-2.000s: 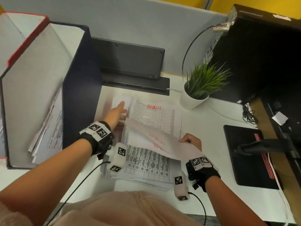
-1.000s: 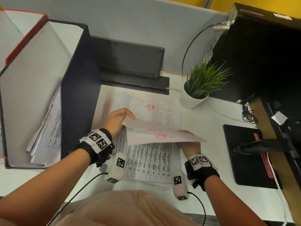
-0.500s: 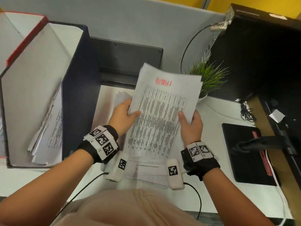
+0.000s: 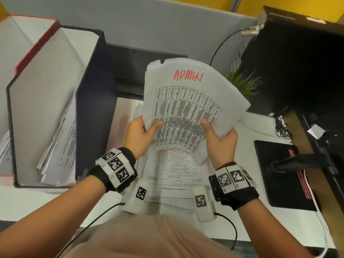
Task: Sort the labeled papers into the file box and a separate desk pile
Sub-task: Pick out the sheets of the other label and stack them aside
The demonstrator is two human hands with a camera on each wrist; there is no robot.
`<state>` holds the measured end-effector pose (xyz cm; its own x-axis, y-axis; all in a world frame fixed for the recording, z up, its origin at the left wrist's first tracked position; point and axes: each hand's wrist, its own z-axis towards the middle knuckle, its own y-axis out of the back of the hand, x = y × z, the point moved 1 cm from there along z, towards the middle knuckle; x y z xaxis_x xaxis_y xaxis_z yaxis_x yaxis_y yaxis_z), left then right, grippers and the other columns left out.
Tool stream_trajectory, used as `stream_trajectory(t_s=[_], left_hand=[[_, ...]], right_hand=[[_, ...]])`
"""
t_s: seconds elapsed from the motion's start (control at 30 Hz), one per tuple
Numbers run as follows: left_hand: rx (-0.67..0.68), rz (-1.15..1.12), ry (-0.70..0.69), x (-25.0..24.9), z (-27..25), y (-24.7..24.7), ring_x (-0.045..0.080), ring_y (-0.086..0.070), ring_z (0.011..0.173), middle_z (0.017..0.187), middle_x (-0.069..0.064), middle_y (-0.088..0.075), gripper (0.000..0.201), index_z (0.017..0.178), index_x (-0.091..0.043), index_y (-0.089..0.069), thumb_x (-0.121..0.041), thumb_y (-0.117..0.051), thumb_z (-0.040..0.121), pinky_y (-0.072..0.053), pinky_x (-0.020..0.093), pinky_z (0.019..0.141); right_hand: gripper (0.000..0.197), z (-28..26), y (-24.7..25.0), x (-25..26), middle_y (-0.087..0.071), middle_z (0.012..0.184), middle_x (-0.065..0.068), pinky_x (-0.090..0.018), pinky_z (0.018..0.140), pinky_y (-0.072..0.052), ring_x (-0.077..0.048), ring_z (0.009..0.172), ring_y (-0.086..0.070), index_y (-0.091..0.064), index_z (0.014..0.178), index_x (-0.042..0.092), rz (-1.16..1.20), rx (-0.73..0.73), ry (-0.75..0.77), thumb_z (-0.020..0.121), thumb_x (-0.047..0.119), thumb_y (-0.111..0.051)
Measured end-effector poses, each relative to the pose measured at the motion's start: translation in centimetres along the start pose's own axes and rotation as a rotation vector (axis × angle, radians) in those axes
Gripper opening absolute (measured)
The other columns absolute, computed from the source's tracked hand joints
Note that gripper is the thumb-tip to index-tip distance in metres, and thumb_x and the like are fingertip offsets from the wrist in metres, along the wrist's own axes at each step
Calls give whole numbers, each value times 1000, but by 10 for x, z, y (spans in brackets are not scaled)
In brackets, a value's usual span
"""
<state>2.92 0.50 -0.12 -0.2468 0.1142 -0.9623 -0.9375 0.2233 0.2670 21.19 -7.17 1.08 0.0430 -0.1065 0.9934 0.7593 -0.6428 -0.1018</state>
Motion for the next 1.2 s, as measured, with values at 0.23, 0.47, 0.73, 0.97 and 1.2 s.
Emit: stream_trajectory(t_s=[0.23,0.47,0.73,0.97,1.2], left_hand=[[39,122,131,7,-1,-8,-9,-56,77,93,-6,-61,17,92,-14,-59,-27,-66,84,-49,18,57],[-82,133,-22,-57,16,42,7,-52,52,58,-8,-59,23,62,-19,-56,-19,-69,82,-43,20,54],[-82,234,180,-88,24,164,-1,-65,65,78,-4,-67,30,91,-13,-65,-35,-74,74,-50,15,59],[-381,276,317,-80,9,242,7,-63,86,91,-14,-67,49,116,-31,-59,-36,-76,70,-43,22,66],[-364,539,368,-48,6,226,24,-61,78,100,12,-65,39,115,-7,-59,-19,-71,80,-49,31,58]], right_hand=[[27,-3,-13,-18,-63,94,17,-7,72,-50,12,82,-63,-59,106,23,-88,3,-34,83,9,-66],[42,20,-24,17,-65,110,9,-13,84,-51,4,100,-62,-55,117,18,-59,76,130,79,16,-72],[43,15,-10,-11,-67,90,1,-24,68,-55,-12,81,-64,-53,102,41,-232,293,-46,64,42,-73],[50,15,30,-74,-60,106,-11,-40,91,-46,-29,103,-57,-51,111,26,-647,150,-253,70,26,-80],[83,3,43,-102,-50,127,-23,-51,101,-41,-39,117,-48,-43,134,14,-981,174,-241,63,31,-84]])
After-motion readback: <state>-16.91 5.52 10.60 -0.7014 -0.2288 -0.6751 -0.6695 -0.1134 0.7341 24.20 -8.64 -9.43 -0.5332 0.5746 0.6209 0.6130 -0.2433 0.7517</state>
